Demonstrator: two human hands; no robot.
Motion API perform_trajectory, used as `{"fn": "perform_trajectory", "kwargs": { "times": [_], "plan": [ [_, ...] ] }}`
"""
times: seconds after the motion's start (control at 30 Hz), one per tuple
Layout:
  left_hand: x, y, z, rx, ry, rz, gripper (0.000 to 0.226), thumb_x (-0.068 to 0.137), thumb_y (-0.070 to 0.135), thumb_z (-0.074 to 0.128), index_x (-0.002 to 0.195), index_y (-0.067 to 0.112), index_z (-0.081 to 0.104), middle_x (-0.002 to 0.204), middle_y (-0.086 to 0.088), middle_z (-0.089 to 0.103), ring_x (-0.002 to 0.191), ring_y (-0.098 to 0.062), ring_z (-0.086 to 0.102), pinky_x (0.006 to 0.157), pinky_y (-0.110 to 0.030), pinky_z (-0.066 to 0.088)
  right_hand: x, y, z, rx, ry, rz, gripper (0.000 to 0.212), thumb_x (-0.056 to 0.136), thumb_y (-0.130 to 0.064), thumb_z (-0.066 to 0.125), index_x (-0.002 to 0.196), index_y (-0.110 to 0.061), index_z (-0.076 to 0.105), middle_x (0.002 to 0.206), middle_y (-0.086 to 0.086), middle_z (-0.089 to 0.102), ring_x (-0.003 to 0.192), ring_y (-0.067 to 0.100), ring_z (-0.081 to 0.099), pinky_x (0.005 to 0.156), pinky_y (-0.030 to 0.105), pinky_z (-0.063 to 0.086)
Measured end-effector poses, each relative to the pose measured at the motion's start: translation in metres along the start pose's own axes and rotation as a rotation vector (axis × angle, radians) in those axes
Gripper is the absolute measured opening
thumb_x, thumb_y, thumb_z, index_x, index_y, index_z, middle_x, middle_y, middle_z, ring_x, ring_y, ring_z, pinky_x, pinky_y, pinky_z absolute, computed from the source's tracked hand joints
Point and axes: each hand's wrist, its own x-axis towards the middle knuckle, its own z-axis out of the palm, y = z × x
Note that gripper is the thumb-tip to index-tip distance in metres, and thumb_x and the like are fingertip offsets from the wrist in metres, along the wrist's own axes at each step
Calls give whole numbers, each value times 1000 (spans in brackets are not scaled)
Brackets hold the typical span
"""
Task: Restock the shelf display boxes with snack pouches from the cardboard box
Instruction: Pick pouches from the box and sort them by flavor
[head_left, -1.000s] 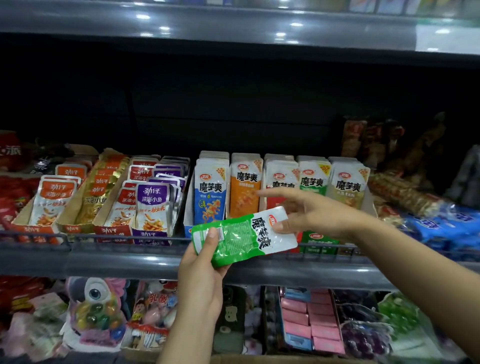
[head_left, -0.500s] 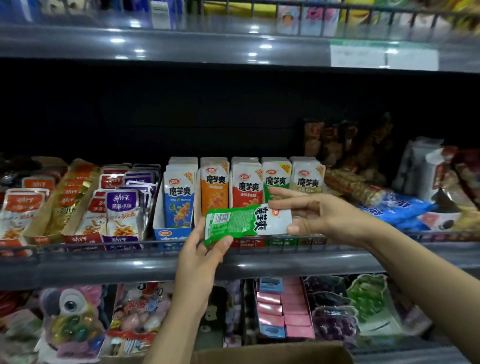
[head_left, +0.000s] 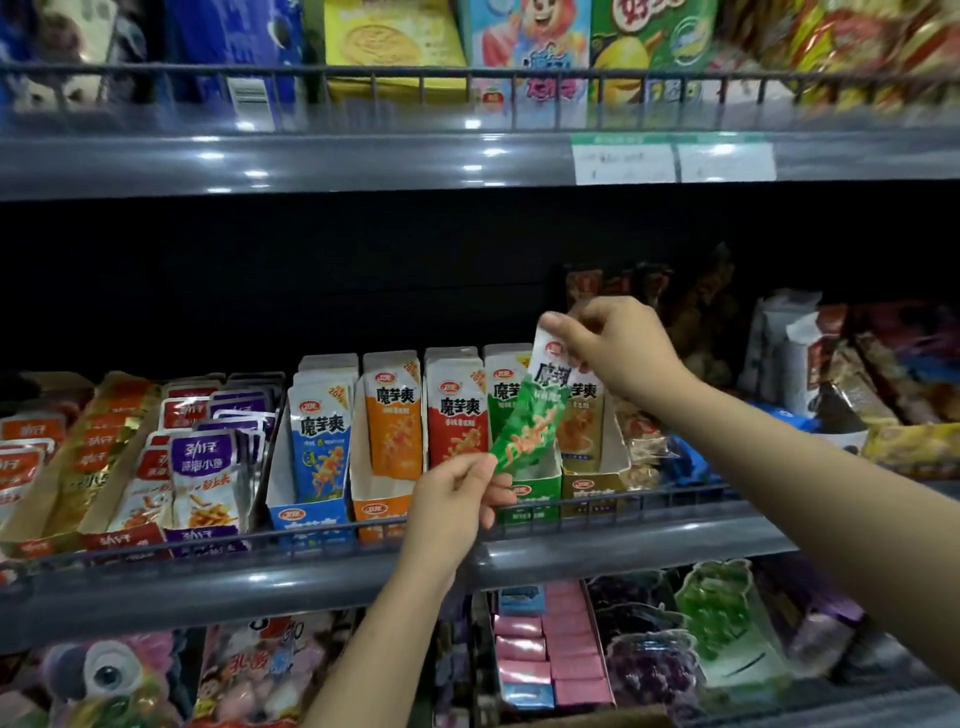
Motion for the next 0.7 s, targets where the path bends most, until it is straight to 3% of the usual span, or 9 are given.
{"fn": "perform_trajectory", "kwargs": {
  "times": [0.13, 0.2, 0.23, 0.33, 0.4, 0.5, 0.7],
  "plan": [
    [21, 1, 3, 275, 28, 129, 15, 96, 26, 52, 99, 23, 66, 88, 4, 70, 59, 5, 57, 52, -9, 41, 29, 12, 11, 20, 17, 104, 41, 89, -44, 59, 59, -17, 56, 62, 9, 64, 62, 24, 61, 62, 30, 48],
    [27, -5, 3, 554, 75, 271, 31, 95, 34, 52, 120, 18, 62, 103, 12, 62, 84, 5, 56, 73, -6, 44, 44, 16, 18, -78, -21, 171, 39, 88, -48, 59, 65, -16, 59, 67, 10, 63, 67, 26, 60, 64, 31, 48],
    [30, -11, 3, 674, 97, 331, 41, 94, 37, 52, 130, 18, 55, 112, 11, 57, 102, -1, 53, 89, -12, 43, 49, 18, 22, -144, -46, 208, 40, 87, -51, 58, 69, -15, 62, 66, 7, 60, 68, 25, 59, 62, 30, 45],
    [34, -31, 5, 969, 54, 439, 54, 95, 46, 42, 145, 26, 34, 145, 12, 34, 136, -9, 26, 115, -28, 17, 59, 23, 34, -218, -43, 256, 45, 88, -52, 57, 70, -12, 63, 59, 2, 53, 67, 24, 55, 59, 28, 35],
    [36, -43, 4, 1163, 21, 540, 53, 96, 50, 31, 145, 29, 34, 150, 13, 27, 138, -8, 26, 114, -33, 11, 62, 27, 39, -251, -10, 235, 42, 88, -50, 57, 77, -11, 68, 70, 7, 60, 76, 29, 59, 61, 29, 38],
    [38, -59, 0, 1382, -14, 663, 50, 93, 46, 32, 134, 24, 52, 141, -1, 49, 126, -17, 52, 105, -46, 29, 66, 30, 43, -355, -5, 146, 35, 91, -42, 57, 91, -10, 71, 91, 16, 67, 90, 36, 62, 69, 35, 47],
    [41, -66, -2, 1477, 10, 730, 50, 93, 43, 32, 134, 22, 52, 142, -7, 49, 125, -21, 53, 103, -46, 32, 65, 30, 62, -402, -131, 42, 25, 93, -26, 57, 85, -5, 68, 86, 16, 66, 84, 34, 63, 68, 35, 49]
  ]
}}
